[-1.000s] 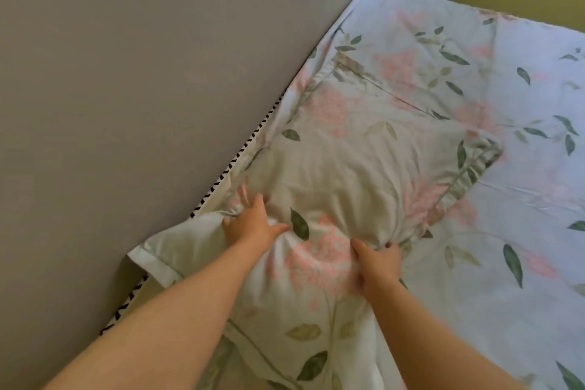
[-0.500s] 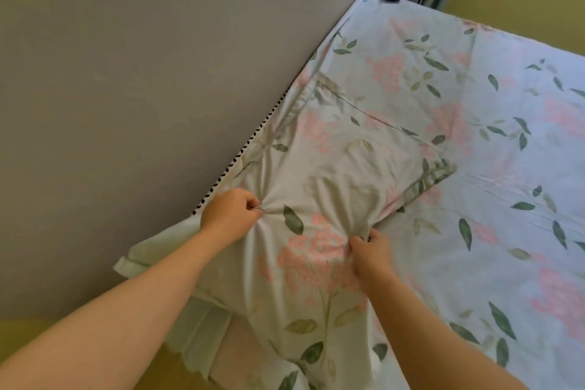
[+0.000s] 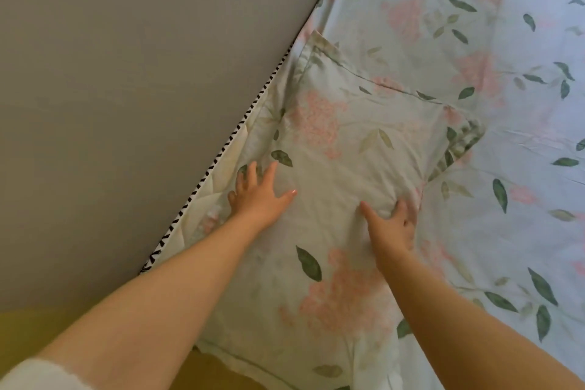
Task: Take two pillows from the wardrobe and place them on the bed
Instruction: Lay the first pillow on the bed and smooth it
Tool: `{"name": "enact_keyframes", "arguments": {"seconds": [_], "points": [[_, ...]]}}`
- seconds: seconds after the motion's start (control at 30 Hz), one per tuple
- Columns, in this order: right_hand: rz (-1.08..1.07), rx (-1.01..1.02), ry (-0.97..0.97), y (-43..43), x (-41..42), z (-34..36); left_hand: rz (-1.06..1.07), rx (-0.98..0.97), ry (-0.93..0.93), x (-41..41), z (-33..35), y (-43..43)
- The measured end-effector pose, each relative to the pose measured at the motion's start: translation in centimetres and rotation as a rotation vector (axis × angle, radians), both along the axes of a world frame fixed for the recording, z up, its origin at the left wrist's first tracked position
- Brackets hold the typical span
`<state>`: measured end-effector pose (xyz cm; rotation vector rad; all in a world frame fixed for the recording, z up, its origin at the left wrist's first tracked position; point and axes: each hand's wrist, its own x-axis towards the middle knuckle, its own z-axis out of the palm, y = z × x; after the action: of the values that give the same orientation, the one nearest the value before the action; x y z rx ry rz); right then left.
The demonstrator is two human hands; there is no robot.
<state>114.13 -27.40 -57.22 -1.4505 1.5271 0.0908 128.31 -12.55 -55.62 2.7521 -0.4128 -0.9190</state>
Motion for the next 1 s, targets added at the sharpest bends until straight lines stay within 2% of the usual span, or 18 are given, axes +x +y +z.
{"name": "enact_keyframes", "arguments": {"seconds": [0.1,0.2,0.33,0.47,0.57,0.67,0.8,0.9,1.0], "points": [[-0.077,-0.009,-0.059,-0.8,1.3,-2.3,0.113,-0.043,0.110,1.0,-3.3,-1.1],[-0.157,-0.037,-0.190,-0.7,1.6,-3.7,0.265,-0.264,0.158,1.1,-5.7,-1.6],[-0.109,-0.129,-0.301,-0.3,2.5,-2.6,0.355,-0.440,0.013,1.1,-4.2,-1.6],[-0.103,-0.147,-0.465,-0.5,4.1,0.3,0.353,-0.535,-0.140,2.1,1.1,-1.6],[-0.086,-0.192,-0.464,-0.2,6.1,2.3,0.318,-0.551,-0.226,4.4,4.5,-1.5],[0.028,-0.206,-0.413,-0.2,7.7,3.0,0.245,-0.447,-0.252,7.0,5.2,-1.0],[0.186,-0.088,-0.177,0.7,7.6,1.3,0.117,0.013,0.015,7.1,2.5,0.4],[0.256,-0.006,-0.063,2.1,6.5,-0.3,-0.017,0.103,0.167,4.8,-0.2,1.9],[0.267,0.124,-0.078,3.4,5.3,-1.7,-0.070,0.132,0.155,2.9,-1.8,3.0]]}}
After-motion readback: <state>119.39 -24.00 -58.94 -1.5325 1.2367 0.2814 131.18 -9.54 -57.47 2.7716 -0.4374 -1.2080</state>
